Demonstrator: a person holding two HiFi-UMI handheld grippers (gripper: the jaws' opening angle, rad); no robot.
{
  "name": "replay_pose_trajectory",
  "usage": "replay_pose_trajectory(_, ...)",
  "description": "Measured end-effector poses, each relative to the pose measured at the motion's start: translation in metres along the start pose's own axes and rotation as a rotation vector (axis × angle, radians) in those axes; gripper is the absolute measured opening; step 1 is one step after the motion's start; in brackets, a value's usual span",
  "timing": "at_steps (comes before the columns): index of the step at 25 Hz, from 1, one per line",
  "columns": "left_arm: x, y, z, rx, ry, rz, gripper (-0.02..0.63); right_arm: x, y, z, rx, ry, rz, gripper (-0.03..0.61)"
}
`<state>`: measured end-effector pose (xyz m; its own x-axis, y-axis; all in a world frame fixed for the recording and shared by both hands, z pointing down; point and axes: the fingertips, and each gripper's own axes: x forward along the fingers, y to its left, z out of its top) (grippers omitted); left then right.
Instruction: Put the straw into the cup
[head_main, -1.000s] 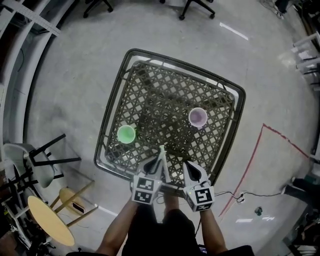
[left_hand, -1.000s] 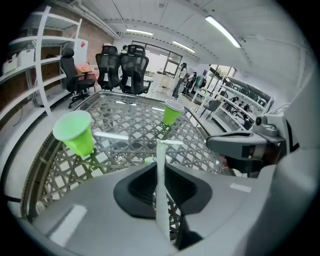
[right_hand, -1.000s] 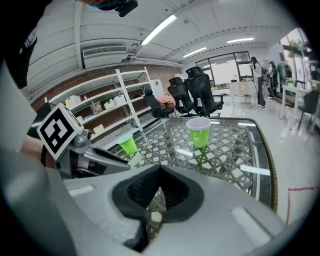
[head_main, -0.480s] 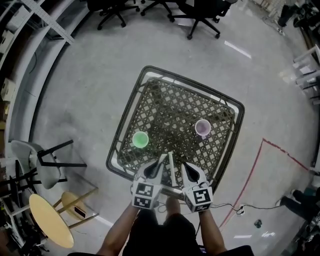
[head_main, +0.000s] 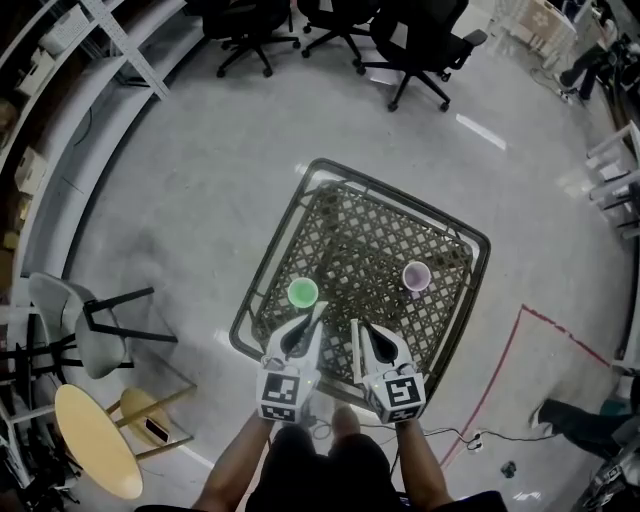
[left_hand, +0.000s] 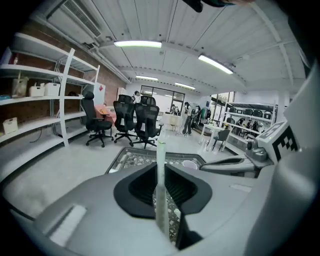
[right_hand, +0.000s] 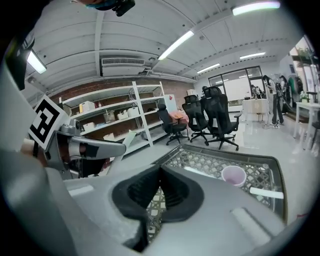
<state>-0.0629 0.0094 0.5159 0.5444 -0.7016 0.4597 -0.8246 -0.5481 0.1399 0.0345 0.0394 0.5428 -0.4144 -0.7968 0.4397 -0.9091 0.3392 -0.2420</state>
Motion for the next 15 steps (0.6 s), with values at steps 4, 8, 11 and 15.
replay_pose_trajectory(4, -0.006, 0.009, 0.023, 0.03, -0.085, 0.016, 0.052, 0.01, 0.006, 0.022, -0.005, -0.03, 0.005, 0.003)
replay_pose_trajectory(8, -0.009, 0.018, 0.039, 0.052, -0.148, 0.016, 0.051, 0.021, 0.009, 0.034, -0.014, -0.035, 0.005, 0.003)
replay_pose_trajectory(11, -0.009, 0.023, 0.05, 0.047, -0.201, 0.015, 0.051, 0.026, 0.011, 0.044, -0.029, -0.043, 0.003, 0.003)
replay_pose_trajectory(15, -0.006, 0.032, 0.063, 0.035, -0.257, 0.016, 0.051, 0.033, 0.013, 0.052, -0.026, -0.053, 0.005, 0.003)
